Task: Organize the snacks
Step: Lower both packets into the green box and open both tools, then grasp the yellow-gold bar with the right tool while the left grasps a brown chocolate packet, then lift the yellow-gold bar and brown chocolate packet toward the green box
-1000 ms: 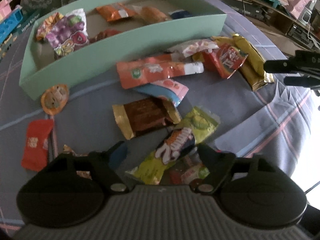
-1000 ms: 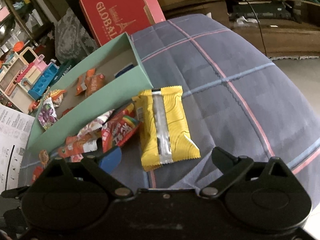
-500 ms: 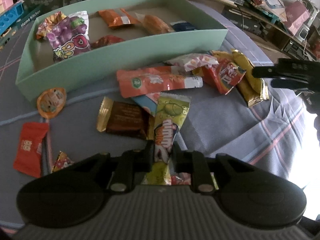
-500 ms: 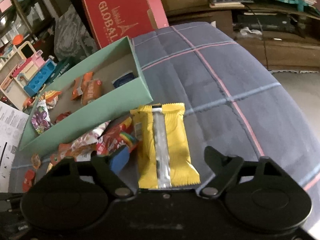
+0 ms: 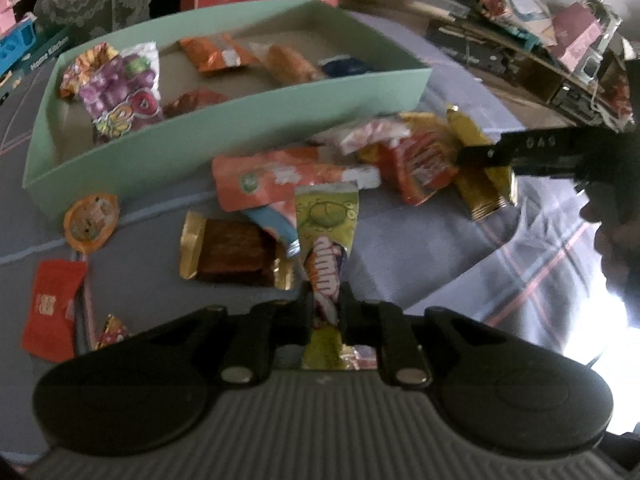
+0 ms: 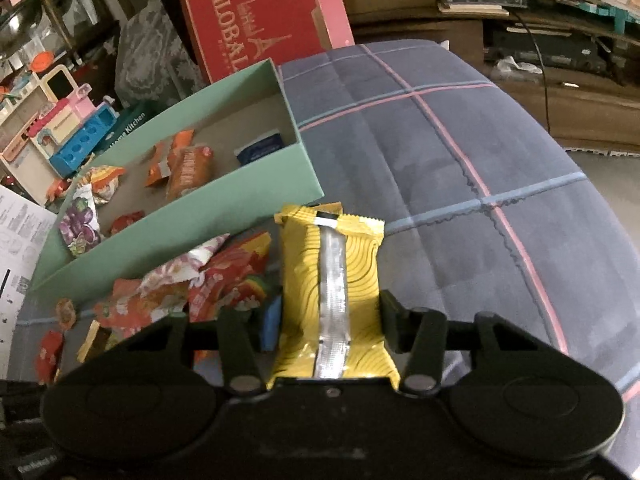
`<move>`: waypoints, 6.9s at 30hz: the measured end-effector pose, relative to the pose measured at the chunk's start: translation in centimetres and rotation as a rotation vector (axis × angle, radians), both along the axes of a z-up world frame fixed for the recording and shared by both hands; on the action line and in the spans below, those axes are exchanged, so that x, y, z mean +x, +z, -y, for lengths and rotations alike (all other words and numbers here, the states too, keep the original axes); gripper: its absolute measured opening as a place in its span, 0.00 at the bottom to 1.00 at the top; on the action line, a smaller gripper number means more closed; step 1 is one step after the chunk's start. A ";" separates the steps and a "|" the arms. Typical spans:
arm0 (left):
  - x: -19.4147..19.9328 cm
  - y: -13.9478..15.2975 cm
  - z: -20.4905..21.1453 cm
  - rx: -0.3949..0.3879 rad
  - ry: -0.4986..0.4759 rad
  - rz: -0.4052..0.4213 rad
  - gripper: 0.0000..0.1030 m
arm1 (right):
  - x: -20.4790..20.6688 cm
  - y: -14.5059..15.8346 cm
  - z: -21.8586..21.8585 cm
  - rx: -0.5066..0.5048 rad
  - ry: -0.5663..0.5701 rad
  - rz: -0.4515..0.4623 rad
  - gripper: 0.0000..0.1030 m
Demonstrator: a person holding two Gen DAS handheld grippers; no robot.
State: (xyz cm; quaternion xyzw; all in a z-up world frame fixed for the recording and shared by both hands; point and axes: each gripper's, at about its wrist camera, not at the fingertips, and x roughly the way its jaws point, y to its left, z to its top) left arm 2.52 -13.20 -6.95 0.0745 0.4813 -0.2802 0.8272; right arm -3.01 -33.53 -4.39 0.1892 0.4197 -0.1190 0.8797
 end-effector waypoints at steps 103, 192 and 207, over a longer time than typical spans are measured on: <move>7.1 -1.7 -1.2 0.195 0.307 0.031 1.00 | 1.5 0.0 -0.6 -0.103 0.003 -0.061 0.70; 0.4 0.9 -4.7 -0.030 0.145 0.020 0.41 | -6.5 0.3 -5.1 -0.045 0.049 -0.078 0.22; 0.3 1.0 -5.5 -0.046 0.158 0.011 0.41 | -5.1 -1.0 -9.7 -0.275 0.209 -0.137 0.33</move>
